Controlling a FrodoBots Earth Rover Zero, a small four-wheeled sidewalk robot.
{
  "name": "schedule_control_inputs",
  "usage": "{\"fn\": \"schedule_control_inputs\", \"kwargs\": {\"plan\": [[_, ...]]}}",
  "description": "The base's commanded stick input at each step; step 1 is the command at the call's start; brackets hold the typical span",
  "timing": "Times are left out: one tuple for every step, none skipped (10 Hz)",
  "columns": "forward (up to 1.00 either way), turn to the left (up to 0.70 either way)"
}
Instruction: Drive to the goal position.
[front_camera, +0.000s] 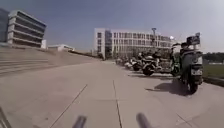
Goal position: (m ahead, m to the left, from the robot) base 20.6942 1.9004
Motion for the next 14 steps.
{"fn": "schedule_control_inputs", "kwargs": {"plan": [[0.7, 0.0], [0.7, 0.0], [0.7, 0.0], [0.7, 0.0], [0.7, 0.0], [0.7, 0.0], [0.7, 0.0], [0.7, 0.0], [0.7, 0.0], [0.7, 0.0], [0.7, 0.0], [0.7, 0.0], [0.7, 0.0], [0.71, 0.0]]}}
